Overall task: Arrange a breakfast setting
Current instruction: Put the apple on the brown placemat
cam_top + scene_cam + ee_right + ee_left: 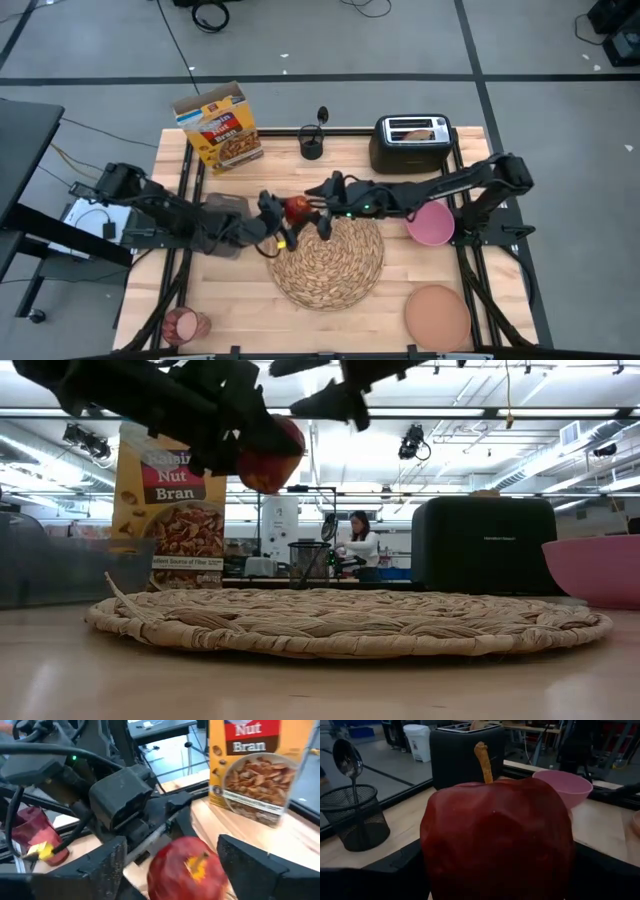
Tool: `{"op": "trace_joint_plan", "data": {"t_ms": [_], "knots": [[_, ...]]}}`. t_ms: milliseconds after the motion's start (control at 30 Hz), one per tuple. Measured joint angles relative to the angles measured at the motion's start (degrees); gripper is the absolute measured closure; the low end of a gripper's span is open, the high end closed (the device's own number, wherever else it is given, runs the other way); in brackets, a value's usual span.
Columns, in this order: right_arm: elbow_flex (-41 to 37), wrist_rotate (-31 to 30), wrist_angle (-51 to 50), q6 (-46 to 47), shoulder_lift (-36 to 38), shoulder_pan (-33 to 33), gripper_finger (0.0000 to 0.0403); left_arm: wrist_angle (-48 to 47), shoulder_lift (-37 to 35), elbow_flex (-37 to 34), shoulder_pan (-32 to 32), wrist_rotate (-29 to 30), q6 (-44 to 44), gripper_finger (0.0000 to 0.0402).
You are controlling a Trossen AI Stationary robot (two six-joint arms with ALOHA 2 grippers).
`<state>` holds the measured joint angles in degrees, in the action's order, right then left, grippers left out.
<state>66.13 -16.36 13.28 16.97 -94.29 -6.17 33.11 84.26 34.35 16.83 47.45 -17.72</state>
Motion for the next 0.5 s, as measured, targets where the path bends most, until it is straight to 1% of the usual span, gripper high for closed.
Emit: {"op": "trace_joint_plan", "data": {"t_ms": [167, 267, 367, 500], "knots": [[0.0, 2.26, 4.12, 2.61, -3.41, 0.9, 0.0155, -0.14, 0.13, 0.0, 1.55, 2.81, 0.36, 0.0068], [0.0, 2.01, 4.61, 2.8, -3.97, 0.78, 0.0183, 0.01, -0.76, 0.02, 2.5, 3.68, 1.6, 0.0068], [0.0, 1.38, 4.74, 2.45, -3.95, 0.73, 0.02, -0.14, -0.8, 0.04, 3.35, 4.22, 2.3, 0.0068], [0.0, 1.07, 5.13, 1.86, -3.86, 0.81, 0.021, 0.37, -1.67, 0.04, 3.93, 4.79, 3.73, 0.0068]]}}
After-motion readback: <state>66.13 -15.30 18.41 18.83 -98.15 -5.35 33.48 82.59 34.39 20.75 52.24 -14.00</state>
